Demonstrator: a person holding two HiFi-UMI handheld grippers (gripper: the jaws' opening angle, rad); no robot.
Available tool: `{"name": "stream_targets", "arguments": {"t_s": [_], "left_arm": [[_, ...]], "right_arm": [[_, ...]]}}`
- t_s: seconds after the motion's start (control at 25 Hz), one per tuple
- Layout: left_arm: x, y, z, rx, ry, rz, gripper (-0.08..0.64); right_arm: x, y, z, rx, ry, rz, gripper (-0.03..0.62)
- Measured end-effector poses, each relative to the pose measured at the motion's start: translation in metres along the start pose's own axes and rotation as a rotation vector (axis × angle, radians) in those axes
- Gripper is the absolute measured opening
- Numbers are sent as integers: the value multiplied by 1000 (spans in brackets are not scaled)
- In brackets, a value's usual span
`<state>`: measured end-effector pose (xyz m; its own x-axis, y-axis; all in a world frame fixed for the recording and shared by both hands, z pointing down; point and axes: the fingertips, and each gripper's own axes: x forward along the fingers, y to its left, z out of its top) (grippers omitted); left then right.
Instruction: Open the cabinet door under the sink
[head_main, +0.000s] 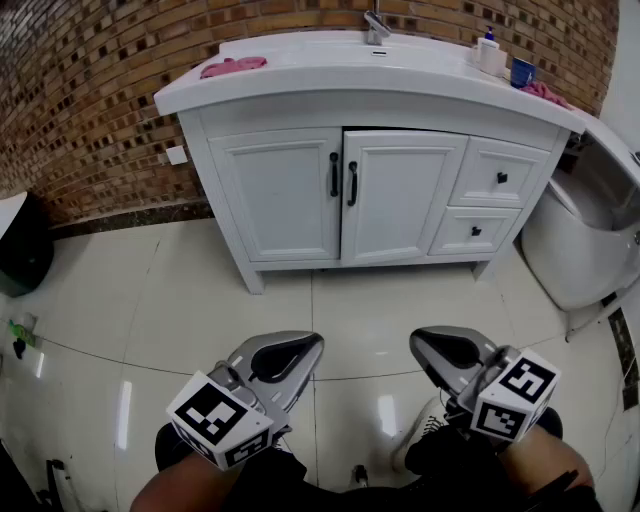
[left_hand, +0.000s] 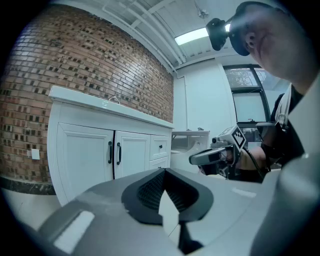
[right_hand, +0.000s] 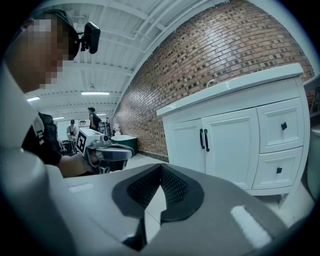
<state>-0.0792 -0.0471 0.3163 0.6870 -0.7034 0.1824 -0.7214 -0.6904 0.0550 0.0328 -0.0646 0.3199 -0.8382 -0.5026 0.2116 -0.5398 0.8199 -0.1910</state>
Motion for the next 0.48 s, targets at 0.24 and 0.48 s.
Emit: {"name": "stream_targets", "arguments": {"t_s": [0.24, 0.48], "left_arm": [[1, 1, -1, 1, 0, 6, 5], [1, 1, -3, -5, 5, 2, 5]], "right_arm": [[2, -1, -1, -5, 3, 9, 8], [3, 1, -2, 0, 11, 12, 8]]}}
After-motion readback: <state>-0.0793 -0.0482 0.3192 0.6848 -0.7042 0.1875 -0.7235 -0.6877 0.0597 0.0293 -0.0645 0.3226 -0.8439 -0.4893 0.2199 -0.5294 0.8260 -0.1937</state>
